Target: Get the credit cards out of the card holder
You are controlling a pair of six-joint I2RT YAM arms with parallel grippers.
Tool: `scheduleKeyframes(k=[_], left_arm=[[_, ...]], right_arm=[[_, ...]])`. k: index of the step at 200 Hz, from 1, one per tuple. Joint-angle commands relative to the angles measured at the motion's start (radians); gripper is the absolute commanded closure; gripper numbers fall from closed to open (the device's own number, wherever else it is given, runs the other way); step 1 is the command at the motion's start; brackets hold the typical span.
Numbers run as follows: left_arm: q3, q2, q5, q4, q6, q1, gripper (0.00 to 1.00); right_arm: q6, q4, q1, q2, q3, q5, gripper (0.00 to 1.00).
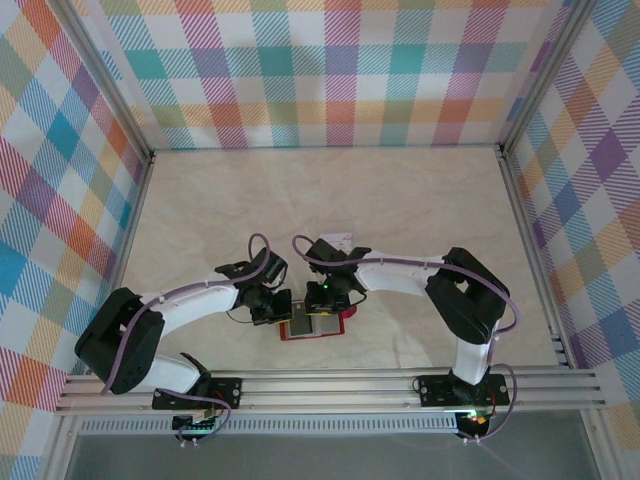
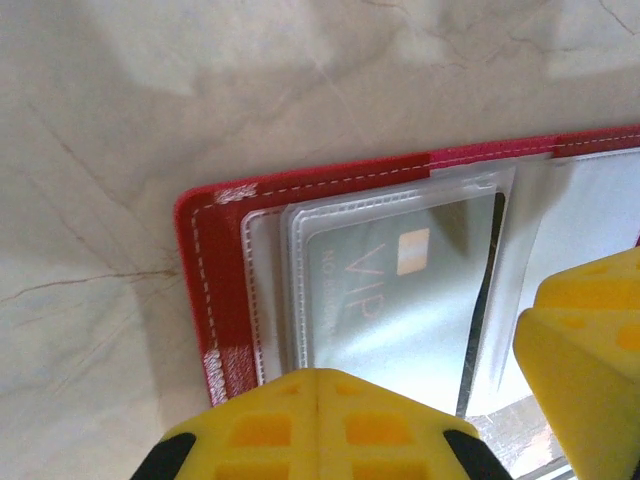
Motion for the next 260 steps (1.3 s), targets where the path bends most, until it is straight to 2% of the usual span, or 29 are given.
scheduleKeyframes(k=[1, 40, 54, 71, 179, 242, 260], left_arm=[[0.009, -0.036, -0.037, -0.055, 0.007, -0.005, 0.93], [0.0, -0.053, -0.067, -0.082, 0.01, -0.006, 0.92], [-0.004, -0.043, -0.071, -0.084, 0.011, -0.006, 0.94], [-0.014, -0.021, -0.056, -0.068, 0.011, -0.006, 0.98], [-0.032, 0.065, -0.02, -0.013, 0.022, -0.006, 0.99], [-0.025, 0.069, -0.02, -0.018, 0.024, -0.005, 1.0], [-0.025, 0.068, -0.02, -0.018, 0.024, -0.006, 1.0]], right_arm=[[-0.011, 0.041, -0.006, -0.013, -0.014, -0.05, 0.75], [-0.003, 0.086, -0.005, 0.001, -0.02, -0.088, 0.72], [-0.003, 0.086, -0.005, 0.006, -0.018, -0.09, 0.72], [-0.003, 0.08, -0.006, 0.014, -0.014, -0.086, 0.71], [0.0, 0.104, -0.005, 0.059, -0.01, -0.11, 0.71], [-0.006, 0.074, -0.004, 0.044, 0.004, -0.088, 0.83], [-0.011, 0.033, -0.004, 0.035, 0.015, -0.054, 0.83]])
